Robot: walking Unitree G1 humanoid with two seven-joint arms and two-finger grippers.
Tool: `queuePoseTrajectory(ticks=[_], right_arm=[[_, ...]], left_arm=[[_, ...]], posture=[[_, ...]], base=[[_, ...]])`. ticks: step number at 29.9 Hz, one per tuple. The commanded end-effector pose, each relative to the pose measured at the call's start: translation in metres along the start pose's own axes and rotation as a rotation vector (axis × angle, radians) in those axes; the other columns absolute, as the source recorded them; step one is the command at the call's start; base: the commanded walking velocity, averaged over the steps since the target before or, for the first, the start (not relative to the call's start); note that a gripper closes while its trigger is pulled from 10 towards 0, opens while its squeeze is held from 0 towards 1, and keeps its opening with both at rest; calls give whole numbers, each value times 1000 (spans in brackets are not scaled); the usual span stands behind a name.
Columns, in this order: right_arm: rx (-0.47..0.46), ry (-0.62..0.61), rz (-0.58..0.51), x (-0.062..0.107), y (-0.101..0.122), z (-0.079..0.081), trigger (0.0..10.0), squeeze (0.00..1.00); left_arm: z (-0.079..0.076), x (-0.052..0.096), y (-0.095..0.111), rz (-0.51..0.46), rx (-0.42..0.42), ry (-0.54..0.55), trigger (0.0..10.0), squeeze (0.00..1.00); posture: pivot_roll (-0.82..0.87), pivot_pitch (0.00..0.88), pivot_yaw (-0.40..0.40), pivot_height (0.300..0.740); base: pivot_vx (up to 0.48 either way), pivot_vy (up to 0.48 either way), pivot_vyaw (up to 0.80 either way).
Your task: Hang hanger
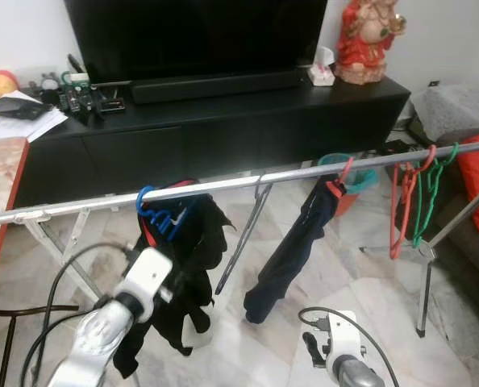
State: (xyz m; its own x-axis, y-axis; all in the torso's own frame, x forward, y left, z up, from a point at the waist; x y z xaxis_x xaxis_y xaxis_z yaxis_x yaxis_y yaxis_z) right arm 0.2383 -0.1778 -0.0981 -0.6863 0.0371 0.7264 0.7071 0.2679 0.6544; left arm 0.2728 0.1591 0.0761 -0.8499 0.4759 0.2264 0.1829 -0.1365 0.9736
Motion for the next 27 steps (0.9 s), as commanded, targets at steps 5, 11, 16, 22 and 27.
queuePoseTrajectory(ticks=[5, 11, 16, 22, 27], right_arm=[[-5, -5, 1, 0, 0, -2, 10000, 0], [-1, -3, 0, 0, 0, -2, 10000, 0], [-6, -5, 0, 0, 0, -2, 10000, 0], [-6, -5, 0, 0, 0, -2, 10000, 0], [-6, -2, -2, 0, 1, -1, 10000, 0]], left_arm=[[0, 16, 16, 9, 55, -75, 10000, 0], [31, 20, 25, -30, -2, 89, 10000, 0], [33, 17, 17, 33, -34, 108, 10000, 0], [25, 25, 6, 151, -108, -2, 10000, 0], [48, 20, 11, 122, -150, 148, 10000, 0]], posture=[[33, 0, -86, 740], [32, 0, -85, 740], [20, 0, -76, 740], [31, 0, -78, 740], [28, 0, -76, 740]], base=[[0, 0, 0], [0, 0, 0], [0, 0, 0], [0, 0, 0], [0, 0, 0]])
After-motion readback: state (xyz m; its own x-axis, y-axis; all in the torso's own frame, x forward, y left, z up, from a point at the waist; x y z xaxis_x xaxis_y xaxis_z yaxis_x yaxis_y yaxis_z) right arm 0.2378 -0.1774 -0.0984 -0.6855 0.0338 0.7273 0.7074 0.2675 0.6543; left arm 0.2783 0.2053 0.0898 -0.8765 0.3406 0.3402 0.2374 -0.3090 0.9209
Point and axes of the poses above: a point about 5 cm out from each wrist's last joint towards the gripper, its own x axis pointing back from the gripper into the wrist, its own y axis along the axis of the wrist's last joint, z = x × y, the point moved 4 cm from there along -x, pointing out of the wrist towards the gripper, and after that the axes turned 15 degrees about x, right-handed, at the moved point
